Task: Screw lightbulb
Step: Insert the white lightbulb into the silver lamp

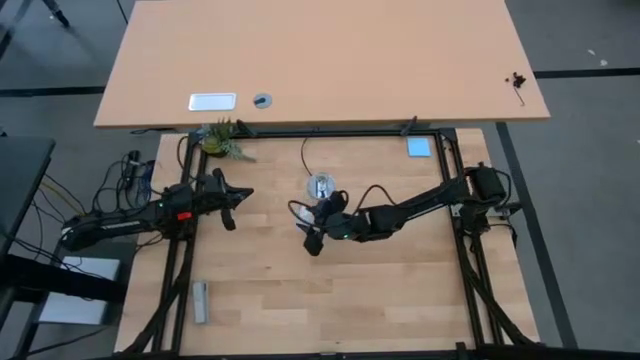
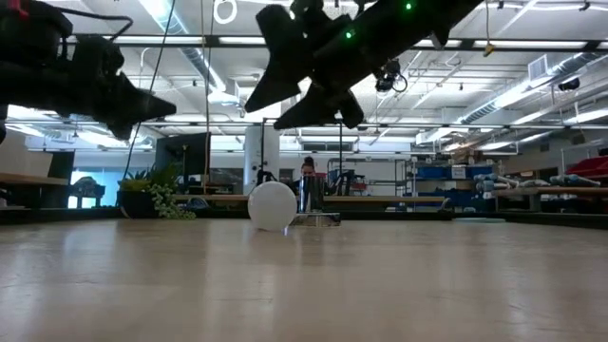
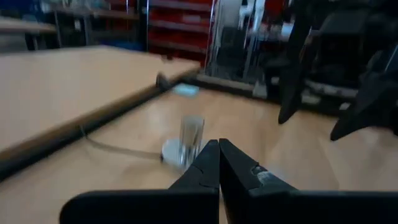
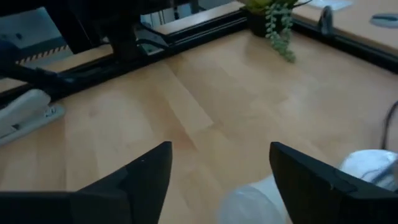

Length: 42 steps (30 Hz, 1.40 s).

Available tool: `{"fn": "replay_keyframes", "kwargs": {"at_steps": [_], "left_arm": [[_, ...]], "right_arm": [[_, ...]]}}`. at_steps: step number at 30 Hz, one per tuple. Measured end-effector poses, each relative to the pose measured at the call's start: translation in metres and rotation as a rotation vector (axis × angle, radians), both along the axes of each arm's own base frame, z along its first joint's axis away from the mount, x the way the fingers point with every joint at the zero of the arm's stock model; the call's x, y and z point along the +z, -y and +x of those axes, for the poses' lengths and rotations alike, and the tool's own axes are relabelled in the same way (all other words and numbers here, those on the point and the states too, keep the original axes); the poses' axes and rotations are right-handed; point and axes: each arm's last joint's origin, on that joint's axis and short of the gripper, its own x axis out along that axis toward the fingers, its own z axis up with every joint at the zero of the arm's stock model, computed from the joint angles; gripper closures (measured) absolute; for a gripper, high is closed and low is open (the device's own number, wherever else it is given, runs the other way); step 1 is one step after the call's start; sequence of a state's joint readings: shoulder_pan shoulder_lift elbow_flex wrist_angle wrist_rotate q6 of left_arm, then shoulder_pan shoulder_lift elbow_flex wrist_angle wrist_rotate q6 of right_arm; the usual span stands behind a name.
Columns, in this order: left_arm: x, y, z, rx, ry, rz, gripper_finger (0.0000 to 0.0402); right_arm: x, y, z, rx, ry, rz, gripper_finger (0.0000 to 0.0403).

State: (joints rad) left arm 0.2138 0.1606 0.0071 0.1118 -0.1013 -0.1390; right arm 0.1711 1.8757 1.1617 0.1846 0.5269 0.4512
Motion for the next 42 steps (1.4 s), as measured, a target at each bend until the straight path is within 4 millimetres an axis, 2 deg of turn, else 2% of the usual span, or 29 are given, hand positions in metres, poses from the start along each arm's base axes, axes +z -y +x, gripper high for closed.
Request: {"fn": "replay_keyframes", "kwargs": {"at_steps": [9,13,23,28,33,42], "left_arm": [[-0.011,-0.001,0.005,0.001,-0.113,-0.025,0.0372],[-0.012,-0.001,0.007,0.001,-0.128,-0.029,0.036],[-0.015,-0.001,0.009,-0.035,-0.163,-0.043,0.0346],[-0.016,-0.001,0.01,-0.034,-0.168,-0.045,0.0346],[-0.017,-0.001,0.01,-0.034,-0.173,-0.046,0.0346],[-0.018,-0.001,0.01,-0.034,-0.187,-0.049,0.0346]], "right_arm": [[-0.039,0.0,0.016,-0.065,-0.089,-0.05,0.0065],[-0.052,0.003,0.016,-0.152,-0.111,-0.075,0.0063],[-0.069,0.006,0.016,-0.185,-0.144,-0.036,0.0069],[-0.086,0.008,0.019,-0.193,-0.152,-0.004,0.007],[-0.099,0.01,0.019,-0.205,-0.174,0.0,0.008],[-0.095,0.009,0.02,-0.202,-0.162,-0.006,0.0136]]}}
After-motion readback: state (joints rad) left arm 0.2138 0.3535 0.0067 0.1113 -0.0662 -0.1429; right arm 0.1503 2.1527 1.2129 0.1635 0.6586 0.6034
